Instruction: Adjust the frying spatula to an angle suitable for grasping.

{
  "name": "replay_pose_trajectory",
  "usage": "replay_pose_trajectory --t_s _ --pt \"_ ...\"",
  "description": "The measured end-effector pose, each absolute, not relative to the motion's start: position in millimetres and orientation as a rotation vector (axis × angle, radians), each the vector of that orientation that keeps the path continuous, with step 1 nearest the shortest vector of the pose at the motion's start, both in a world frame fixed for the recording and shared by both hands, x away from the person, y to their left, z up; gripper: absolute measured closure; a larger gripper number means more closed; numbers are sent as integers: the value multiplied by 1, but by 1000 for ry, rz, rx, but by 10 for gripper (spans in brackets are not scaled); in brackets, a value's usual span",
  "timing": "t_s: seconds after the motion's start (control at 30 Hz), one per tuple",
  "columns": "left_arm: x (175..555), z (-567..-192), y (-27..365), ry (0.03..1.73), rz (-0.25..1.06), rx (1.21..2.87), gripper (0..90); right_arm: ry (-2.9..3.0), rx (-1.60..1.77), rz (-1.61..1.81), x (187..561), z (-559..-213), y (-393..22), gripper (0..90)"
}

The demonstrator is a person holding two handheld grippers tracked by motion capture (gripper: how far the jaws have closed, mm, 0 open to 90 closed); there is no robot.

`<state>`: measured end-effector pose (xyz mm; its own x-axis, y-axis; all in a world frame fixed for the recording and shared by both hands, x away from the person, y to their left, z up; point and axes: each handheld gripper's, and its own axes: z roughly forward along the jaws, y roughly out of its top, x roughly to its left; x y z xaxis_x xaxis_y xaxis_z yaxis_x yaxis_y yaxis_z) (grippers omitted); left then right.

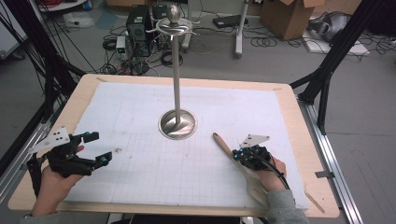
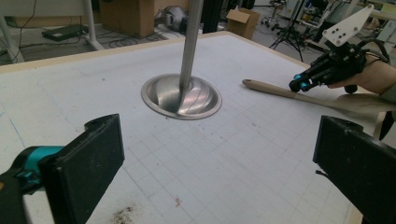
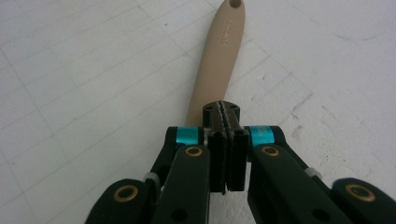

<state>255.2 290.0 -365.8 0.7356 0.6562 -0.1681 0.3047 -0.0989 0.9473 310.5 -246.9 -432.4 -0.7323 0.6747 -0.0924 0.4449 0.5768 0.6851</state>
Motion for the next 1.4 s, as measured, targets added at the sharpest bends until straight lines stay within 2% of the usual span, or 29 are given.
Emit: replay_pose_trajectory --t_s 0.93,1.4 --pt "244 -365 301 796 379 1679 24 2510 724 927 315 -431 -236 900" --pt "249 -365 299 790 369 1681 24 2406 835 1046 306 -413 -249 881"
